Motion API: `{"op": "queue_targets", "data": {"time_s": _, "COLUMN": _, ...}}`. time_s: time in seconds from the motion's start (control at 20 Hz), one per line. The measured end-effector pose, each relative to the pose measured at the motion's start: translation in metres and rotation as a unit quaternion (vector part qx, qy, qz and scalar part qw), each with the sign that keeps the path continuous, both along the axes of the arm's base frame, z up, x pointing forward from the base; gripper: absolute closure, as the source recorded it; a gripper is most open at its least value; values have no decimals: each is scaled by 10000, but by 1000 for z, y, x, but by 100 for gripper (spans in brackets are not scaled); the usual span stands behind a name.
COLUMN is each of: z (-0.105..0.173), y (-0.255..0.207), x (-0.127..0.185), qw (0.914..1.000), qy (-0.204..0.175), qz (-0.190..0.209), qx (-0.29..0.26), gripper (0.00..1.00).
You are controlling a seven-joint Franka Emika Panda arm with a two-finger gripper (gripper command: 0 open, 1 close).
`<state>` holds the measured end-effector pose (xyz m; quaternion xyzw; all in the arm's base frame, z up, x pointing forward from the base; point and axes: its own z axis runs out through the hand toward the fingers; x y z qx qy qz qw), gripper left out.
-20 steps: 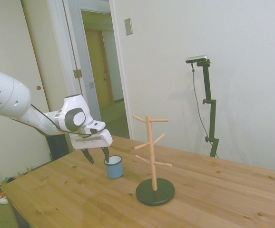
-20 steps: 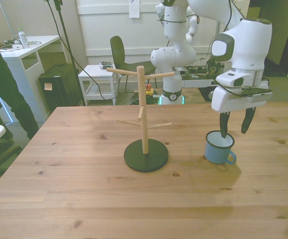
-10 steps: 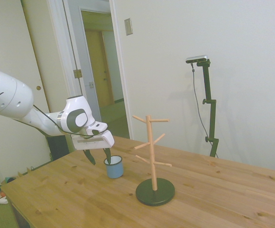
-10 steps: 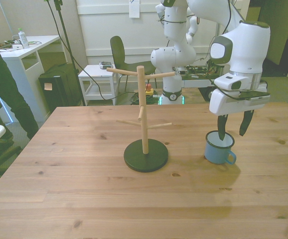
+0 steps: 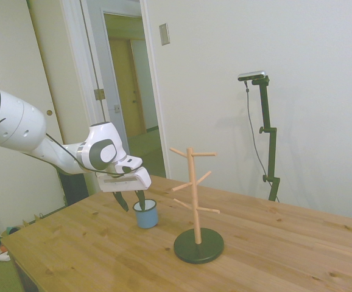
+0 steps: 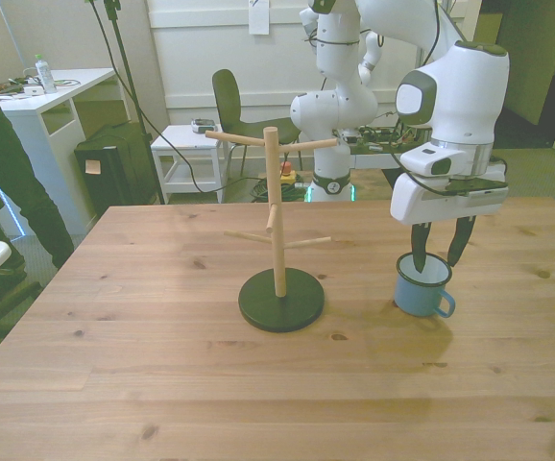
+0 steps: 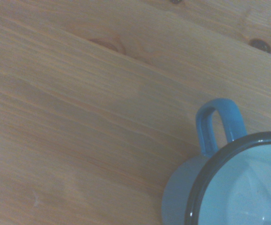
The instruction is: Hang the mug
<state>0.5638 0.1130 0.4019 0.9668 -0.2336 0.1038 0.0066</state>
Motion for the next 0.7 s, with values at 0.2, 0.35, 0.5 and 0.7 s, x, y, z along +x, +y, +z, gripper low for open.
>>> {"op": "queue_targets", "data": {"time_s": 0.2, "z": -2, "y": -5, "x": 1, "qw": 10000, "qy": 19, "qz": -41, "qx": -6, "gripper": 100}}
{"op": "queue_targets", "data": {"time_s": 0.35, "z": -8, "y": -7, "x": 2, "qw": 10000, "qy": 66, "qz": -52, "qx": -13, "gripper": 100}}
{"op": "queue_targets", "data": {"time_s": 0.5, "z": -10, "y": -6, "x": 2, "qw": 10000, "qy": 86, "qz": -48, "qx": -15, "gripper": 100}}
{"op": "queue_targets", "data": {"time_s": 0.7, "z": -12, "y": -6, "x": 2, "qw": 9999, "qy": 103, "qz": -45, "qx": -19, "gripper": 100}}
